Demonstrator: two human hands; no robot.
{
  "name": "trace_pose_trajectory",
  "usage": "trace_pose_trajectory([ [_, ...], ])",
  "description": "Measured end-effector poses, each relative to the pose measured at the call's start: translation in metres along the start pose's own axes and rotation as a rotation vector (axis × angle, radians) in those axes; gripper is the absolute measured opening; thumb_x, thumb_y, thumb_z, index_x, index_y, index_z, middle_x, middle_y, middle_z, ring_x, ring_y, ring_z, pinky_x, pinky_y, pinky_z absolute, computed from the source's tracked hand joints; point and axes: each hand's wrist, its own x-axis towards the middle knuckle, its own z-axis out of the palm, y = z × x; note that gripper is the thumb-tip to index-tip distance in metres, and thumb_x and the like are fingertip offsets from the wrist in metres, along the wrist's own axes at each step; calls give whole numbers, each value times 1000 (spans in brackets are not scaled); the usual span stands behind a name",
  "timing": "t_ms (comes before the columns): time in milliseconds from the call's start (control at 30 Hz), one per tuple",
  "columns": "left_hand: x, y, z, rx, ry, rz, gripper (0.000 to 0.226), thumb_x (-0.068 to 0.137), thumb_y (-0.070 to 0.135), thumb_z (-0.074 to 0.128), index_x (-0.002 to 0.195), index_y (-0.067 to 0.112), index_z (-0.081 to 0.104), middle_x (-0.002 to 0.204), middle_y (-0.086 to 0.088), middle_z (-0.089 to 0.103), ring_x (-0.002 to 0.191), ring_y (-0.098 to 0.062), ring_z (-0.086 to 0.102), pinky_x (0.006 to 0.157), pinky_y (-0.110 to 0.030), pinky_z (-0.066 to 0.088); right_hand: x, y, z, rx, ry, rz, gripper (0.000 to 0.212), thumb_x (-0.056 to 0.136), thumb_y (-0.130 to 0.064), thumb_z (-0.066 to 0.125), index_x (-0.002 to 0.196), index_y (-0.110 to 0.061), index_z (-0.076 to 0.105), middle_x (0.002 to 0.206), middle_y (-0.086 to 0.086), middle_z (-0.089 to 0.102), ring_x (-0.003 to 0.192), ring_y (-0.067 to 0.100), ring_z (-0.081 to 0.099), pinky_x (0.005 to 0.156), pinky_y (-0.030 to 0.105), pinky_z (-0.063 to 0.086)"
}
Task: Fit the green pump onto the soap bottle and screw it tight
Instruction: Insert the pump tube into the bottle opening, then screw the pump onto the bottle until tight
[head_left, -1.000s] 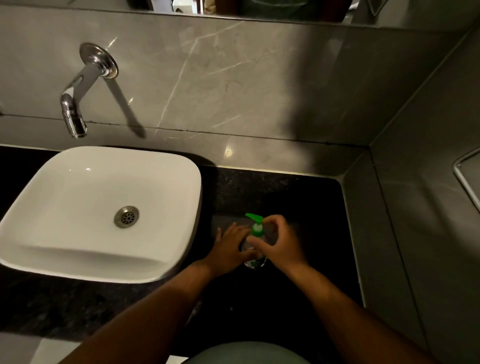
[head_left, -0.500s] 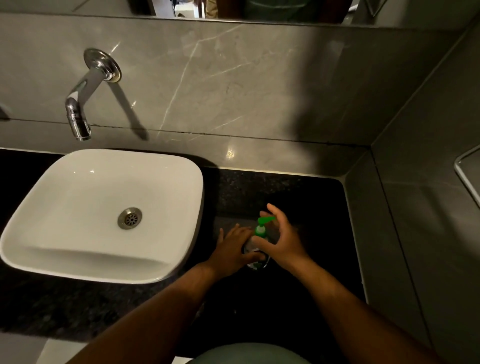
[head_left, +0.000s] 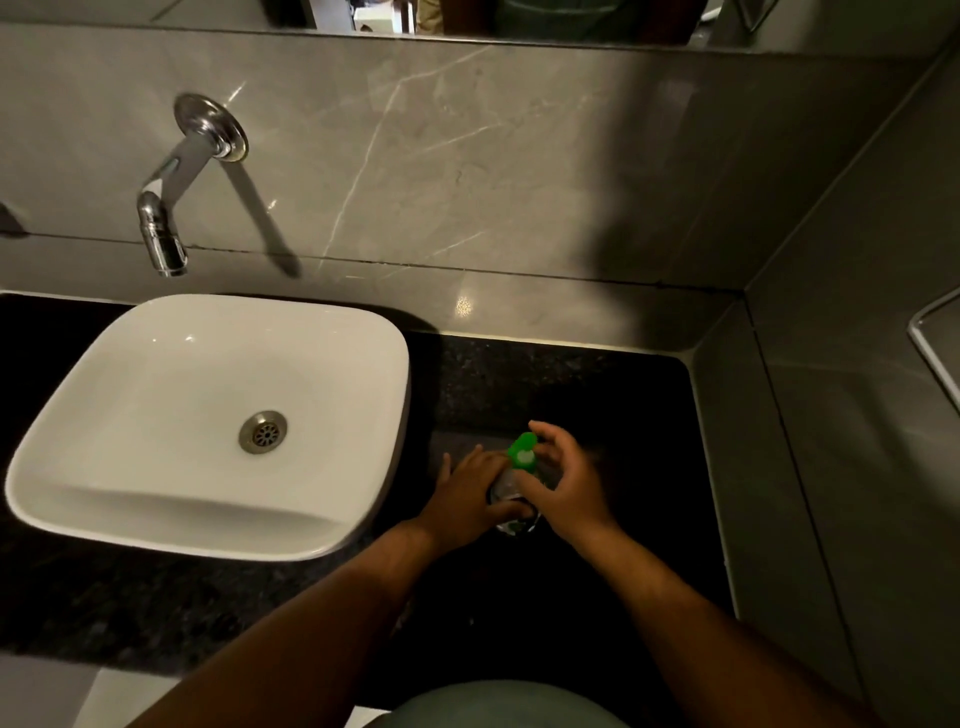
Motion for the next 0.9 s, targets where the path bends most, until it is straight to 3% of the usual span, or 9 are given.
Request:
trace_pose_trajectory([
  [133, 0, -3, 3, -41, -7, 1, 85, 61, 80, 52, 133, 36, 42, 147, 7, 38, 143, -18, 13, 110, -58, -7, 0, -1, 4, -99, 128, -6, 68, 63, -24, 87, 120, -22, 51, 88, -3, 55, 78, 1, 53, 69, 11, 42],
  [267, 1, -4, 0, -39, -5, -26, 79, 64, 78, 54, 133, 42, 38, 147, 8, 37, 142, -18, 13, 110, -58, -4, 0, 5, -7, 3, 34, -33, 65, 77, -3, 74, 133, -18, 43, 111, -12, 58, 104, -8, 57, 89, 8, 43],
  [333, 2, -3, -2, -39, -20, -14, 76, 67, 74, 57, 134, 45, 35, 147, 9, 37, 143, -18, 13, 110, -57, -5, 0, 6, -10, -20, 29, -50, 58, 76, 2, 73, 125, -20, 49, 101, -12, 62, 94, -8, 60, 85, 15, 48],
  [433, 1, -1, -3, -40, -17, -9, 72, 70, 70, 59, 133, 40, 39, 146, 6, 39, 142, -19, 15, 111, -57, -3, 0, 4, -4, -71, 76, -60, 55, 67, -10, 83, 114, -21, 54, 79, -8, 55, 73, -4, 54, 68, 16, 43],
  [500, 0, 1, -3, -51, -15, -15, 73, 68, 72, 56, 131, 38, 41, 144, 6, 40, 141, -19, 17, 110, -57, -1, -2, 3, 1, -35, 65, -41, 70, 67, -13, 85, 126, -17, 49, 93, -9, 57, 83, -8, 54, 75, 10, 43],
  [600, -2, 1, -3, -31, -3, -5, 77, 65, 75, 54, 131, 37, 41, 144, 6, 42, 141, -19, 20, 110, -57, 1, -1, 6, 2, 92, 5, 17, 84, 76, 1, 75, 144, -14, 28, 121, 0, 57, 104, -12, 55, 88, 7, 42],
  [667, -2, 0, -2, -42, -3, -1, 76, 66, 74, 56, 132, 41, 40, 145, 7, 41, 141, -19, 19, 110, -58, 0, 1, 7, 3, 99, 9, 30, 83, 74, 4, 75, 142, -14, 30, 114, 5, 61, 99, -14, 58, 84, 6, 44],
  [767, -3, -1, -1, -57, -14, 10, 77, 65, 75, 58, 133, 42, 39, 146, 10, 39, 142, -18, 16, 110, -58, -3, 3, 5, 6, 18, 77, -11, 84, 63, -10, 87, 133, -16, 41, 104, -13, 55, 91, -15, 57, 76, 1, 41],
  [900, -4, -2, 0, -41, 18, -1, 78, 64, 77, 55, 132, 40, 40, 144, 8, 42, 141, -18, 19, 110, -58, -1, 1, 8, 1, 67, 3, -10, 90, 68, -9, 84, 141, -15, 32, 120, 0, 56, 106, -2, 57, 88, 8, 43],
])
